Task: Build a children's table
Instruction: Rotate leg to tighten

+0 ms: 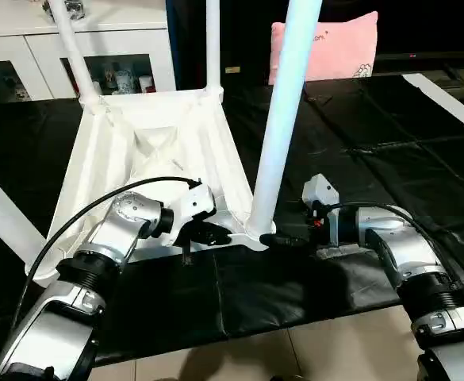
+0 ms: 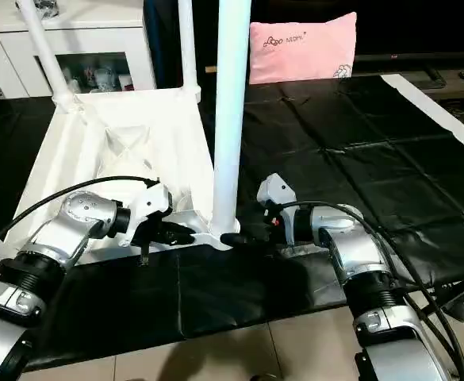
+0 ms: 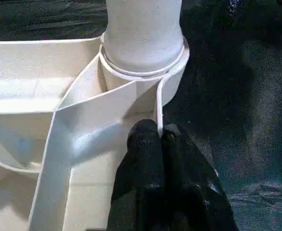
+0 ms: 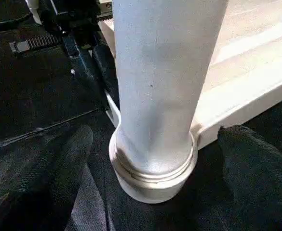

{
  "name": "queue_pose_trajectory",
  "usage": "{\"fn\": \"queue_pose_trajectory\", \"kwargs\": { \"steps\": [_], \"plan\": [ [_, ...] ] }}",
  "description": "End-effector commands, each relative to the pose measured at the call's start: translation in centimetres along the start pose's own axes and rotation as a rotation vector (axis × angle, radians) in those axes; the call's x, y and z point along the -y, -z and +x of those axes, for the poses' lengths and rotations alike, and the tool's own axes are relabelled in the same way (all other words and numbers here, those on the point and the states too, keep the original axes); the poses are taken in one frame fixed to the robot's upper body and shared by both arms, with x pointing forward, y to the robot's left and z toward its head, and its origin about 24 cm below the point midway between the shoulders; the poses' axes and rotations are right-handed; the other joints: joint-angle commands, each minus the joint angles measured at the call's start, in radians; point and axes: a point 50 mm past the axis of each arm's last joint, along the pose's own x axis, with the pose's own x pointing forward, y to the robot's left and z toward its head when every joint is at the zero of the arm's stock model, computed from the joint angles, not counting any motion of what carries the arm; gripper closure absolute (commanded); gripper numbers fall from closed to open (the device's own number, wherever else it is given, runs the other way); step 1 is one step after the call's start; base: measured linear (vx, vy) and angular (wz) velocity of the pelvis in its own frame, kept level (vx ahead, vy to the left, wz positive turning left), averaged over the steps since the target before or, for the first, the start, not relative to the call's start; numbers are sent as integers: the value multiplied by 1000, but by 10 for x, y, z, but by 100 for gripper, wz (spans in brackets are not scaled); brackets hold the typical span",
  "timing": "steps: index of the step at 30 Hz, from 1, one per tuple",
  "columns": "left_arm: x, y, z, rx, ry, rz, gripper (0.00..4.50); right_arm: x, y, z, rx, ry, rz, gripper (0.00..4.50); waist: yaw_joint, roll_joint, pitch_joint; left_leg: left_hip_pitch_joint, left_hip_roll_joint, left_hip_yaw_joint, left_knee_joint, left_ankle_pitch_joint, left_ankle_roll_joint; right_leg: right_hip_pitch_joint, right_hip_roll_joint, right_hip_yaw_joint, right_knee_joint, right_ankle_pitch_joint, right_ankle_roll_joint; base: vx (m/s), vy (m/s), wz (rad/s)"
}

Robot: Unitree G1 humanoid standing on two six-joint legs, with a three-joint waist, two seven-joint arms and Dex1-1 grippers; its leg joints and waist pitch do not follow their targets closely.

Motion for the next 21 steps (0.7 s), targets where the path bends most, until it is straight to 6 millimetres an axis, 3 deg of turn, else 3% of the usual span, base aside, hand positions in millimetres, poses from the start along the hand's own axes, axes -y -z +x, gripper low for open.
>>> {"fn": "queue_pose_trajectory", "kwargs": {
  "steps": [1, 2, 7, 11, 18, 19, 21],
  "plan": [
    [3, -6, 4, 1, 67, 53, 450, 2, -4, -3, -10, -17, -22, 6, -3, -3, -69, -21, -11, 39, -63, -92, 94, 82, -23, 44, -54, -184, -236, 0, 0, 0],
    [9, -4, 4, -21, 142, 83, 450, -2, -4, 3, -24, -89, -48, 6, -1, -17, -72, -24, -12, 39, -62, -89, 101, 84, -25, 43, -49, -191, -235, 0, 0, 0],
    [18, 0, 3, -59, 253, 121, 450, -8, -5, 12, -46, -196, -84, 6, 2, -8, -67, -17, -3, 42, -64, -95, 102, 75, -26, 46, -50, -181, -251, 0, 0, 0],
    [18, 1, 2, -62, 253, 119, 450, -9, -5, 12, -44, -200, -81, 6, 17, -8, -66, -13, -3, 42, -67, -108, 85, 76, -26, 48, -48, -192, -244, 0, 0, 0],
    [18, 1, 1, -62, 268, 120, 450, -10, -5, 12, -23, -248, -57, 6, 17, -9, -69, -17, -6, 43, -64, -97, 88, 79, -25, 48, -48, -188, -237, 0, 0, 0],
    [18, 1, 1, -62, 268, 120, 450, -10, -5, 12, -22, -250, -56, 33, 17, -9, -68, -17, -6, 42, -64, -94, 90, 79, -25, 48, -47, -184, -238, 0, 0, 0],
    [18, 1, 0, -64, 268, 120, 450, -12, -6, 11, -8, -274, -34, 41, 17, -8, -69, -17, -6, 42, -64, -89, 91, 79, -25, 48, -46, -173, -243, 0, 0, 0]
  ]
}}
